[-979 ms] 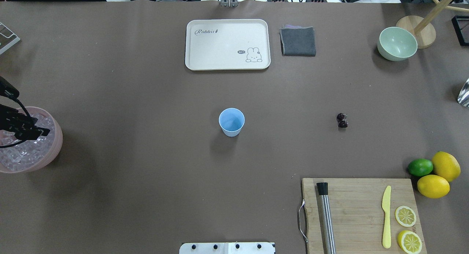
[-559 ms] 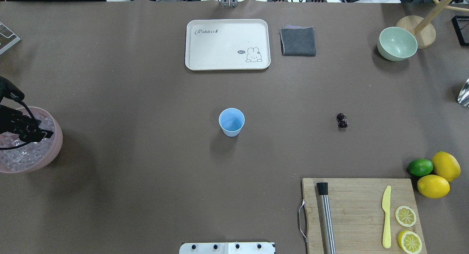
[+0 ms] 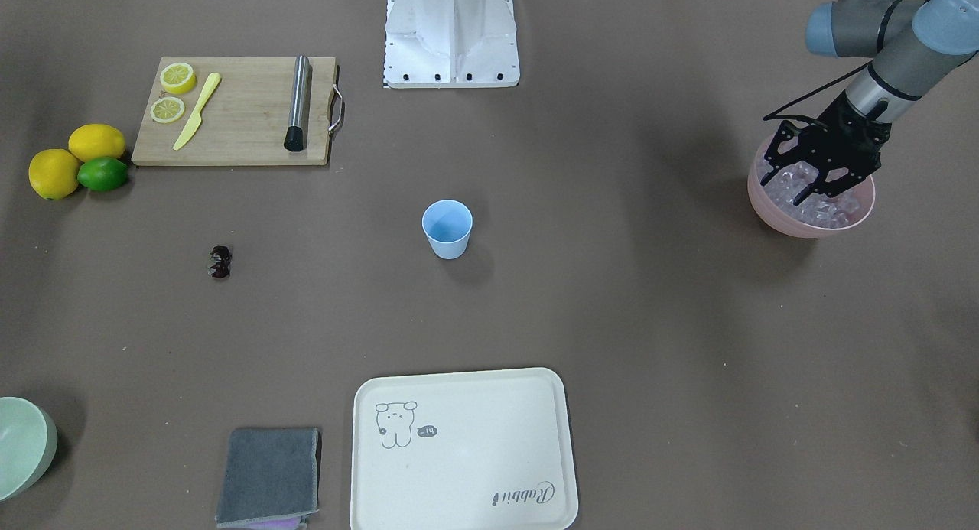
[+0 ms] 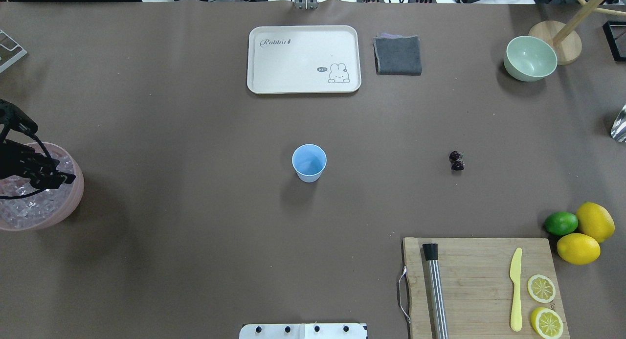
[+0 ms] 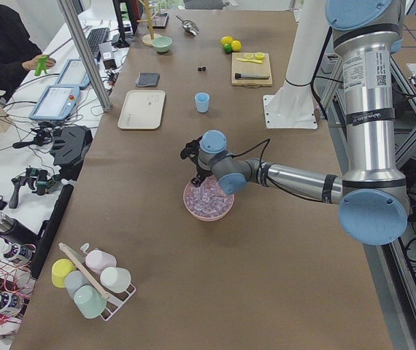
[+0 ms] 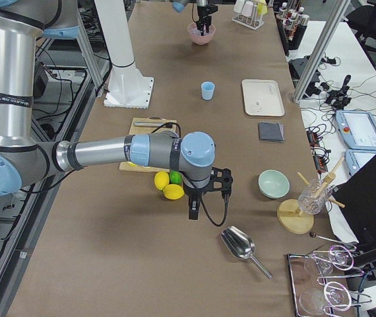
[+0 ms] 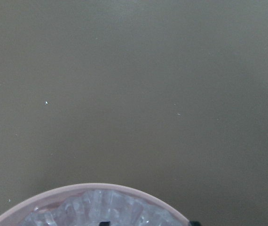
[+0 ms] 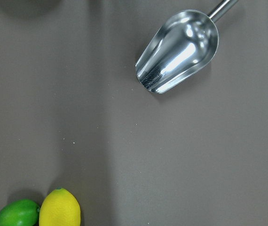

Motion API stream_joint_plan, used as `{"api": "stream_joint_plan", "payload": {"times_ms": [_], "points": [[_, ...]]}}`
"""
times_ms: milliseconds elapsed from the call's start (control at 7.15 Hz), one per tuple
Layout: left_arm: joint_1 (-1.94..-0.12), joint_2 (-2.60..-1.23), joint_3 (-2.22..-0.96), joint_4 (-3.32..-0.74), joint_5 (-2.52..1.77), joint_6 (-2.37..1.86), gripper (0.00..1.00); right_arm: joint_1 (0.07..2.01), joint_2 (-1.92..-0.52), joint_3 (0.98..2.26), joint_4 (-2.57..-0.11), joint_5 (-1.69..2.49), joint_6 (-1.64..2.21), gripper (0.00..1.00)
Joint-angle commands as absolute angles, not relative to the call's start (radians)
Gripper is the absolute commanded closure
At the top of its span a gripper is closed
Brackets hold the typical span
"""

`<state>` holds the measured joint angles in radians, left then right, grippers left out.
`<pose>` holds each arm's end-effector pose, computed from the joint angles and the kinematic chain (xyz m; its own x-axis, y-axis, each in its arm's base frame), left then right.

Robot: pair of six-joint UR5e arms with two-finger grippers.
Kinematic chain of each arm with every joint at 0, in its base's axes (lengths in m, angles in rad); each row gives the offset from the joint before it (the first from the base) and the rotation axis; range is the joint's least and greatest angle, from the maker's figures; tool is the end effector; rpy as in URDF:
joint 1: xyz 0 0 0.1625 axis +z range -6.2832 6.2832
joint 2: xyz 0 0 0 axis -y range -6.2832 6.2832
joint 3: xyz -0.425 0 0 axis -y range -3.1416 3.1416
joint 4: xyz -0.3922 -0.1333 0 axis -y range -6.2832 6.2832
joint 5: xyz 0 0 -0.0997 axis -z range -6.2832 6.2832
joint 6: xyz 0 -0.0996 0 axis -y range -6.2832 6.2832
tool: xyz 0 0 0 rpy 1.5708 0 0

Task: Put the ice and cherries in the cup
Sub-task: 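Close the left gripper on an ice cube in the bowl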

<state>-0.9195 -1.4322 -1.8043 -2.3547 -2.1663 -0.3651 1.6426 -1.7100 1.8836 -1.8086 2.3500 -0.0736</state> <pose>0.2166 -0.4118 0.5221 0.5085 0.6085 -0.6092 -0.2197 0.7758 0.5914 0.0934 -0.4167 0.5928 0.7098 0.0226 0.7041 -0.0195 0.9997 -0.0124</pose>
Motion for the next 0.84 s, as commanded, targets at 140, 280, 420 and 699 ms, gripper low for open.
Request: {"api": "stream_joint_plan", "payload": {"times_ms": [140,280,420,699], "points": [[-0.919,-1.433,-1.798,-2.355,-2.169,-0.365,0.48,1.646,-1.712,1.888,-1.809,2.350,-0.074,0.00],[-0.919,-1.433,-1.796,-2.355,-2.171,-0.365,0.53,1.646,-1.712,1.890,-1.809,2.350,-0.074,0.00],[-0.919,-1.433,-1.793,-2.355,-2.171,-0.367,0.54,1.647,-1.707,1.891,-1.809,2.350,-0.074,0.00],[-0.919,-1.431,-1.790,-2.355,-2.174,-0.367,0.58,1.647,-1.703,1.896,-1.809,2.350,-0.074,0.00]]}}
